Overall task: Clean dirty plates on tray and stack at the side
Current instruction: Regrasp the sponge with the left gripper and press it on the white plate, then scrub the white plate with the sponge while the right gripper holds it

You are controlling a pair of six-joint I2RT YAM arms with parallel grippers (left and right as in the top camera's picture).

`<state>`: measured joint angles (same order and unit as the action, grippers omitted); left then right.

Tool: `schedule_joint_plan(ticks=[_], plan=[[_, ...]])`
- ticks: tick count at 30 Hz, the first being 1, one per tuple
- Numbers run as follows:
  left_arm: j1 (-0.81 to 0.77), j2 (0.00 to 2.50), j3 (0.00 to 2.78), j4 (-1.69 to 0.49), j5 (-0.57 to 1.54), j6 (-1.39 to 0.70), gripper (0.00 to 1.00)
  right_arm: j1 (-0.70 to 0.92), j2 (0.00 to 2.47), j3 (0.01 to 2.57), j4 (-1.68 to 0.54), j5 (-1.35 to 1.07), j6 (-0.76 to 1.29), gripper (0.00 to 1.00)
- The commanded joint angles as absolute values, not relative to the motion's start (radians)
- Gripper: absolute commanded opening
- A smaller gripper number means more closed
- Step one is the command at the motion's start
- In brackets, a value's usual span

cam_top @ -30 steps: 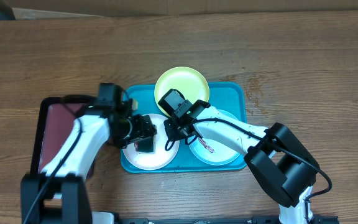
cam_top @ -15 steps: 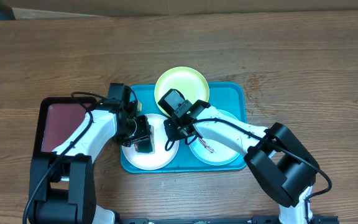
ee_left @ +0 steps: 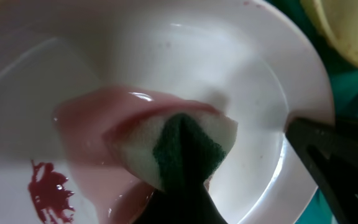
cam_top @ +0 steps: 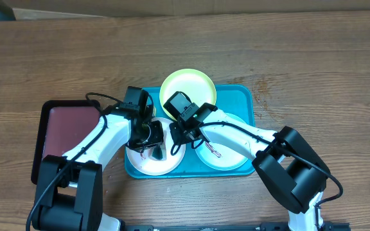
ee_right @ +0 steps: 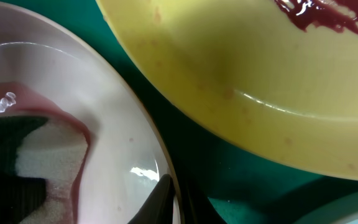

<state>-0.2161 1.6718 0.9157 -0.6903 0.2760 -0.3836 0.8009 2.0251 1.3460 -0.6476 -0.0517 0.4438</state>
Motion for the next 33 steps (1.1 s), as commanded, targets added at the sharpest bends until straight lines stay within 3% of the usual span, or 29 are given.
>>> schedule_joint_plan(ticks=[1, 23, 33], plan=[[-0.229, 1.676, 0.908, -0.668, 0.279, -0.428, 0.04, 0.804, 2.039, 1.334, -0.641, -0.045, 0.446, 0.08], [-0.229, 1.674, 0.793, -0.706, -0.449, -0.573, 0.04, 0.804, 2.039, 1.334, -0.663, -0.033, 0.445, 0.08], [-0.229, 1.673, 1.014, -0.893, -0.458, -0.562, 0.04, 0.804, 2.039, 1.334, -0.663, -0.016, 0.445, 0.08]])
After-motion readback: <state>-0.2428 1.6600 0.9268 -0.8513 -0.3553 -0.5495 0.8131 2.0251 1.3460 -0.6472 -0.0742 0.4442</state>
